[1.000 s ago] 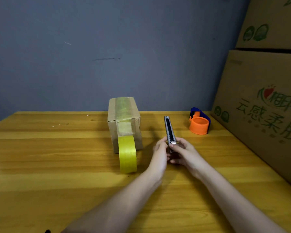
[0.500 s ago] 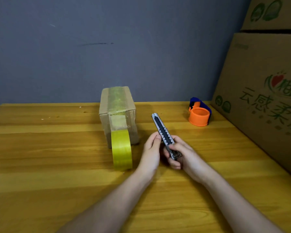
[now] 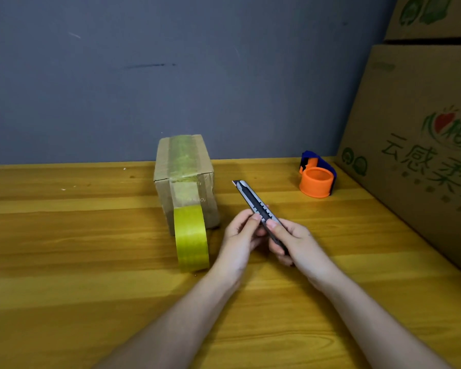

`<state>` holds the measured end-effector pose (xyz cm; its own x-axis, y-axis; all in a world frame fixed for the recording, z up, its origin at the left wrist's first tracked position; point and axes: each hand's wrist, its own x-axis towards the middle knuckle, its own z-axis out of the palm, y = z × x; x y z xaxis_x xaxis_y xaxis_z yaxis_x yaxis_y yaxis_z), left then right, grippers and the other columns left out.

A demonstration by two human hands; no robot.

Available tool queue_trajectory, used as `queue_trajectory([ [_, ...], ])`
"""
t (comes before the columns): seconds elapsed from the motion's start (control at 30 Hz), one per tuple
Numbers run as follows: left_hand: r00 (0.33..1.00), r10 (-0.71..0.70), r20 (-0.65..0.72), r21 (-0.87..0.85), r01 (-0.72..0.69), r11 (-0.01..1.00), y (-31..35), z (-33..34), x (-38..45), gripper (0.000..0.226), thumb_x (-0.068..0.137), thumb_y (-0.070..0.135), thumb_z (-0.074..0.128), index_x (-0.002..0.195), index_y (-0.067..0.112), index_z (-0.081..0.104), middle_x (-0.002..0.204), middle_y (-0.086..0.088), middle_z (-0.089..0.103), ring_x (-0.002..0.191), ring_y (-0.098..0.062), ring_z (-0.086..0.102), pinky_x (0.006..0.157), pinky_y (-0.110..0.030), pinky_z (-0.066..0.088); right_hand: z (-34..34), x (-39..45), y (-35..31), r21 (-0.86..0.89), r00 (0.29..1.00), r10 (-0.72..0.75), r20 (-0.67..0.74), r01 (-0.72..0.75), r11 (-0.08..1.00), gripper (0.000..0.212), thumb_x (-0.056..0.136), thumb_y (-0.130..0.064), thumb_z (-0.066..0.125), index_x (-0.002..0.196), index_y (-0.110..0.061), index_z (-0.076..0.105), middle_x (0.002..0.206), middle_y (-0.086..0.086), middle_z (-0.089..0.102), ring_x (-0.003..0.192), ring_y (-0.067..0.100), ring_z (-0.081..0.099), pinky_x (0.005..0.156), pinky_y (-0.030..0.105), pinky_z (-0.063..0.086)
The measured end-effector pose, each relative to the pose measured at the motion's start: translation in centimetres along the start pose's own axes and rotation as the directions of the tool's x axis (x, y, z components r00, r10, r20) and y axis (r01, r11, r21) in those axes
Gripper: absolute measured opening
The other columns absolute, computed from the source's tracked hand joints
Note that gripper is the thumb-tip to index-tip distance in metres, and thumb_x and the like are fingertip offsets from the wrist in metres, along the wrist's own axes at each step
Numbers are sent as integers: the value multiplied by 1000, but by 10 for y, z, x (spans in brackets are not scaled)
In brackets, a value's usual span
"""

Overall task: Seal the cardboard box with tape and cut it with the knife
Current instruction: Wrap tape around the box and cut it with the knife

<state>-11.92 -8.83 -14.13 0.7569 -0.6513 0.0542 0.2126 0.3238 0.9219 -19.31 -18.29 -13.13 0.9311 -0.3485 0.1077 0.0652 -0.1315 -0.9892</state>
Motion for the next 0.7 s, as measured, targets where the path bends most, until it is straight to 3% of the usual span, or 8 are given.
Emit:
queue_trajectory([
  [0.1, 1000, -7, 1, -15, 7, 1000, 0, 1, -1, 21, 97, 18, 44, 101, 14, 64, 102, -12, 68, 72, -13, 60, 68, -20, 55, 2, 1, -1, -46, 994, -21, -107, 16, 999, 30, 97, -21, 45, 72, -7, 55, 34, -7, 36, 29, 4, 26, 32, 13, 22],
  [0.2, 1000, 2, -11, -54, -2, 999, 3, 1, -3, 28, 99, 24, 40, 105, 18, 66, 97, -10, 72, 75, -19, 60, 64, -21, 53, 3, 1, 1, -78, 993, -11, -117, 2, 997, 32, 95, -24, 48, 68, -6, 54, 31, -5, 38, 27, 4, 28, 32, 14, 24],
  [0.37, 999, 21, -47, -70, -24, 997, 8, -1, -5, 25, 99, 20, 42, 105, 20, 66, 100, -16, 67, 74, -20, 59, 58, -22, 48, 3, 1, 3, -65, 1000, 12, 0, -12, 998, 17, 97, -18, 44, 88, -12, 58, 56, 1, 61, 39, 12, 51, 41, 20, 39],
  [0.5, 998, 17, -54, -48, -20, 999, 10, -1, -5, 29, 97, 20, 45, 92, 22, 73, 93, -20, 58, 59, -17, 44, 44, -22, 42, 4, 1, 4, -74, 996, 8, 84, -2, 997, 15, 99, -10, 39, 100, -16, 53, 72, 2, 63, 44, 14, 53, 43, 22, 42],
  [0.57, 998, 16, -58, -47, -19, 999, 9, -1, -5, 25, 97, 17, 45, 100, 15, 69, 97, -21, 62, 57, -16, 51, 50, -21, 47, 3, -1, 3, -133, 997, -17, 81, 28, 991, 15, 100, -10, 38, 98, -15, 52, 68, 1, 57, 40, 10, 45, 40, 21, 37],
  [0.7, 998, 32, -46, 0, -32, 999, 5, 1, -5, 21, 97, 10, 45, 96, 9, 66, 101, -18, 66, 89, -22, 62, 74, -21, 56, 1, -4, -1, -154, 999, -23, -30, 18, 988, 18, 99, -16, 40, 86, -10, 51, 55, 1, 40, 33, 5, 29, 32, 17, 25],
])
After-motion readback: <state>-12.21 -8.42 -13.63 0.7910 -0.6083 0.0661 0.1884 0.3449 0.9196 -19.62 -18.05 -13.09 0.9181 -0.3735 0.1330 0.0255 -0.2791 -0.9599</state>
